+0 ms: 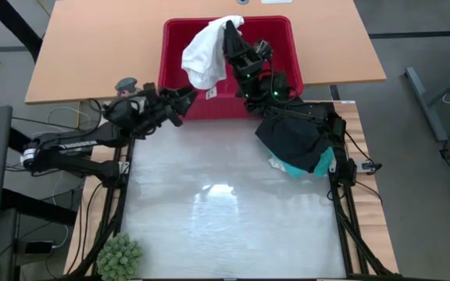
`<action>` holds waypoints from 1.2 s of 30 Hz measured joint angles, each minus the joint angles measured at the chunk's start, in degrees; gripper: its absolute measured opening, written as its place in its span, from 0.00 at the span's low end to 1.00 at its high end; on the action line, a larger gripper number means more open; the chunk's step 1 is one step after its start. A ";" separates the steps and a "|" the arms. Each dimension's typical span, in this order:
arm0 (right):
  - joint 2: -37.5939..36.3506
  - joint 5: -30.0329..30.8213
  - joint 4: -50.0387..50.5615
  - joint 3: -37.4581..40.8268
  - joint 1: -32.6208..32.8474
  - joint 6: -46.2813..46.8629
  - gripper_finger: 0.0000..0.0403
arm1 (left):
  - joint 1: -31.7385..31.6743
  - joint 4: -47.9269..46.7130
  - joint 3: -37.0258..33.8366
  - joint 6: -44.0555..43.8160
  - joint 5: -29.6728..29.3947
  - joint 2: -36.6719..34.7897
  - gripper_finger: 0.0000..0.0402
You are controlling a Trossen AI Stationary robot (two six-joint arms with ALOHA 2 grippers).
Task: Fold Laundry from Bin
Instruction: Fold the white underwear
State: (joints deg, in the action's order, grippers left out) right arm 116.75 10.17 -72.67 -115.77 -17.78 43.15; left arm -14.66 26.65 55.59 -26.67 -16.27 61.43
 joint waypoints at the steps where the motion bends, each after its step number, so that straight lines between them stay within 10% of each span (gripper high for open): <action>1: 0.00 -0.16 0.00 0.00 0.00 0.00 0.06 | 0.00 0.47 0.00 -0.02 -0.06 0.62 0.60; 26: 0.00 -2.55 0.74 0.00 -0.33 2.40 0.07 | -0.83 11.17 0.00 3.79 5.68 2.44 0.59; 36: 0.00 -4.60 0.88 0.00 -0.27 3.37 0.08 | -0.83 12.02 0.00 7.84 6.45 2.44 0.30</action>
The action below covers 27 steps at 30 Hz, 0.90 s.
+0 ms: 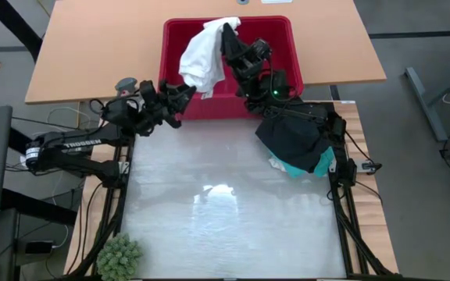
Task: Fold Laundry from Bin
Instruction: Fold the white underwear
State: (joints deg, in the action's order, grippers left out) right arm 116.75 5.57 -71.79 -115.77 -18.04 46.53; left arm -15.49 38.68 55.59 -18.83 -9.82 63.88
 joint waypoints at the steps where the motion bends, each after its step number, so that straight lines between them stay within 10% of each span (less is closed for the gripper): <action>1: 0.00 -0.46 0.03 0.00 0.00 0.08 0.08 | 0.00 0.02 0.00 0.51 -0.06 0.00 0.25; 6: 0.00 -1.95 2.34 -0.02 0.02 3.36 0.08 | -0.65 -0.09 0.00 1.71 -2.78 0.00 0.03; 18: 0.00 -13.84 7.10 -0.07 -1.96 7.53 0.18 | -0.74 -10.32 0.00 -1.08 -0.89 -7.75 0.00; 27: 0.02 -28.31 39.26 -0.02 -2.80 1.54 0.36 | -0.63 -26.05 0.00 -1.29 -3.24 -17.51 0.00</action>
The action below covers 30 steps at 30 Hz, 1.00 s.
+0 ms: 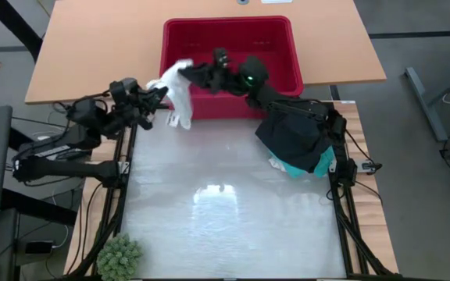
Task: Fold Laundry from Bin
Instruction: Fold the white underwear
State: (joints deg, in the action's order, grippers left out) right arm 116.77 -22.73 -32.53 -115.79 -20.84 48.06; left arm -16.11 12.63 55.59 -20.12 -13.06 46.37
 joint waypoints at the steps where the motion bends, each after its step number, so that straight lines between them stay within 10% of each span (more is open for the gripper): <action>1: 0.00 -0.85 3.86 0.02 -0.23 -1.59 0.38 | -0.01 -1.98 0.00 -0.69 0.02 -0.92 0.00; 17: -1.00 -8.89 49.81 0.02 -2.88 -41.61 0.51 | -0.01 -24.70 0.00 -7.62 -3.93 -12.48 0.00; 30: -6.85 14.50 67.82 -0.04 8.95 -62.96 0.47 | 0.01 -29.10 0.00 -10.31 -13.82 -7.91 0.00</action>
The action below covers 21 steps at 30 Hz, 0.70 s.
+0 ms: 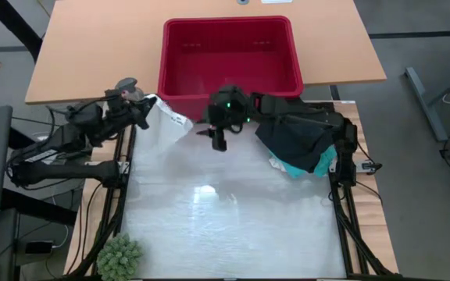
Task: Fold Laundry from Bin
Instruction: Fold the white underwear
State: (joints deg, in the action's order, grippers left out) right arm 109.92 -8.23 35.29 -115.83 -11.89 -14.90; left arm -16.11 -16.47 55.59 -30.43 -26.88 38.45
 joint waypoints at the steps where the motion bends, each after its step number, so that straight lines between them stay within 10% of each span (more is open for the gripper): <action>1: -0.01 0.76 -0.20 0.00 0.51 0.21 0.47 | 0.01 1.08 0.00 0.82 -0.01 0.35 0.00; 21: -0.91 4.92 -3.84 0.11 -0.62 20.06 0.52 | 0.01 7.12 0.02 6.00 -3.63 0.75 0.00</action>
State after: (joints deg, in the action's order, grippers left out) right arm 109.01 -3.31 31.45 -115.72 -12.51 5.17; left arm -16.10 -9.34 55.61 -24.43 -30.51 39.20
